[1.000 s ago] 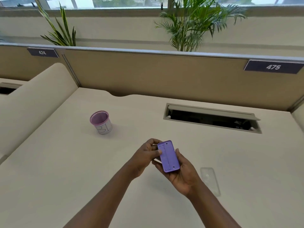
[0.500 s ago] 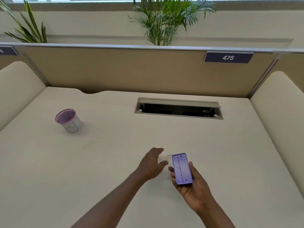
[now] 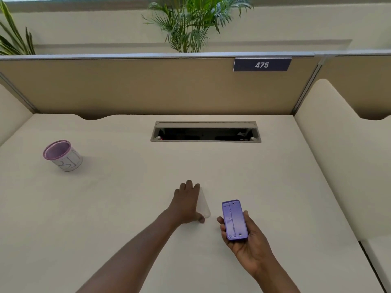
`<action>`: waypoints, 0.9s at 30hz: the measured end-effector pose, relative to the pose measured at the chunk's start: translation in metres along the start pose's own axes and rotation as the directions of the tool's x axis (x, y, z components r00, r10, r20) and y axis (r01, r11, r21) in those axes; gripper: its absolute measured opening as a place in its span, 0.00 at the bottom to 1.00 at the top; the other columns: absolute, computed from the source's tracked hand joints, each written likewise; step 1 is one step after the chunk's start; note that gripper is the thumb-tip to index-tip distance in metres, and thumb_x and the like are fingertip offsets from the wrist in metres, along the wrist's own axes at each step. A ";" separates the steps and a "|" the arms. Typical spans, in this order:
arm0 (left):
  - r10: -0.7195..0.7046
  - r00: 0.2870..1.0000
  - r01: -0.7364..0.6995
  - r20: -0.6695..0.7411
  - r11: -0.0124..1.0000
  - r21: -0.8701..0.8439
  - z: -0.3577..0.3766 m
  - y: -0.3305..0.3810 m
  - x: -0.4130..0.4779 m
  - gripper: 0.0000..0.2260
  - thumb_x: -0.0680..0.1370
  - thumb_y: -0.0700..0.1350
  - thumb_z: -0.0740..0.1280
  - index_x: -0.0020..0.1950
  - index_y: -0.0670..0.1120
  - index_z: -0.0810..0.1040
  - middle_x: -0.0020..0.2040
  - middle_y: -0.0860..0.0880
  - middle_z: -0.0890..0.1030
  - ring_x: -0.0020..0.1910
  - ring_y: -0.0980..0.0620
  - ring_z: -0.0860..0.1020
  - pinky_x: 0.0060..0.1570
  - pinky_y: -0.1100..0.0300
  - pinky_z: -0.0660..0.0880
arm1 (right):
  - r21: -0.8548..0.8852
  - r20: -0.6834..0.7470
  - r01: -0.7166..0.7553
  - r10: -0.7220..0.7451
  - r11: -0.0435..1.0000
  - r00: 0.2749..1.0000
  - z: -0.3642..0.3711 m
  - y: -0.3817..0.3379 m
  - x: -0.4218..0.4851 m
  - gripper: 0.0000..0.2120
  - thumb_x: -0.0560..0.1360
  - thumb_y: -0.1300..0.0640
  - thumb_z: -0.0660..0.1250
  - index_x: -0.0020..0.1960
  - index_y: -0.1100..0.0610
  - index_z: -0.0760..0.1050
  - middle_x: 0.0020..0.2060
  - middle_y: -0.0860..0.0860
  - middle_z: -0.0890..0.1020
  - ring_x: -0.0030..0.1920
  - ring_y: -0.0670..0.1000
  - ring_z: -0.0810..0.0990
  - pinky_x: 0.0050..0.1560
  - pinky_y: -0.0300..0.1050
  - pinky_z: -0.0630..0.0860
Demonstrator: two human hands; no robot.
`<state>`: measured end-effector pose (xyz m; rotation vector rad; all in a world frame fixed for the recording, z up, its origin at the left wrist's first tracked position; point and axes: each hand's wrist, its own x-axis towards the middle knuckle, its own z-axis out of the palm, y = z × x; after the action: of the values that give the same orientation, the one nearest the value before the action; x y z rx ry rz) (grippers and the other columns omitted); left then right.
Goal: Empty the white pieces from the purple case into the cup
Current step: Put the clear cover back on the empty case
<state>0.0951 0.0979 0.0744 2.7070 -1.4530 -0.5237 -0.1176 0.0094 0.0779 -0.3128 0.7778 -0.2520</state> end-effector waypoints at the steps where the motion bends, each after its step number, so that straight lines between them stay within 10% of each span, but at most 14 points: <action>1: -0.024 1.000 0.025 0.005 0.999 -0.045 0.000 0.000 0.000 0.49 0.63 0.61 0.79 0.76 0.44 0.61 0.67 0.43 0.66 0.64 0.41 0.67 0.62 0.48 0.70 | -0.002 0.001 -0.002 0.002 1.000 1.000 -0.001 0.000 -0.001 0.23 0.81 0.46 0.61 0.61 0.65 0.80 0.55 0.70 0.83 0.42 0.60 0.88 0.37 0.51 0.85; 12: -0.139 0.943 -0.010 -0.301 0.896 -0.444 -0.029 0.017 -0.027 0.04 0.77 0.37 0.66 0.50 0.43 0.77 0.47 0.45 0.79 0.45 0.44 0.78 0.44 0.53 0.73 | -0.011 0.035 -0.011 0.011 1.000 0.999 -0.003 0.001 -0.012 0.24 0.81 0.46 0.61 0.64 0.66 0.78 0.54 0.69 0.84 0.39 0.59 0.86 0.36 0.49 0.84; 22: 0.150 0.759 -0.301 -0.633 0.944 -0.137 -0.051 0.094 -0.097 0.05 0.70 0.33 0.69 0.40 0.41 0.74 0.39 0.45 0.77 0.34 0.45 0.74 0.31 0.49 0.74 | 0.046 0.081 0.012 -0.015 0.999 0.997 0.017 0.008 -0.018 0.22 0.80 0.48 0.64 0.66 0.64 0.77 0.51 0.63 0.86 0.42 0.58 0.86 0.40 0.51 0.84; 27: 0.227 0.784 -0.397 -0.577 0.898 -0.187 -0.032 0.106 -0.113 0.02 0.75 0.39 0.67 0.47 0.41 0.77 0.63 0.39 0.79 0.63 0.39 0.78 0.62 0.50 0.77 | 0.051 0.160 0.008 -0.016 0.999 0.987 0.018 0.007 -0.025 0.23 0.80 0.49 0.64 0.66 0.65 0.78 0.56 0.64 0.84 0.51 0.58 0.87 0.44 0.51 0.85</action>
<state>-0.0382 0.1257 0.1548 2.0610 -1.4610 0.0544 -0.1206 0.0280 0.1033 -0.2870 0.6100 -0.2539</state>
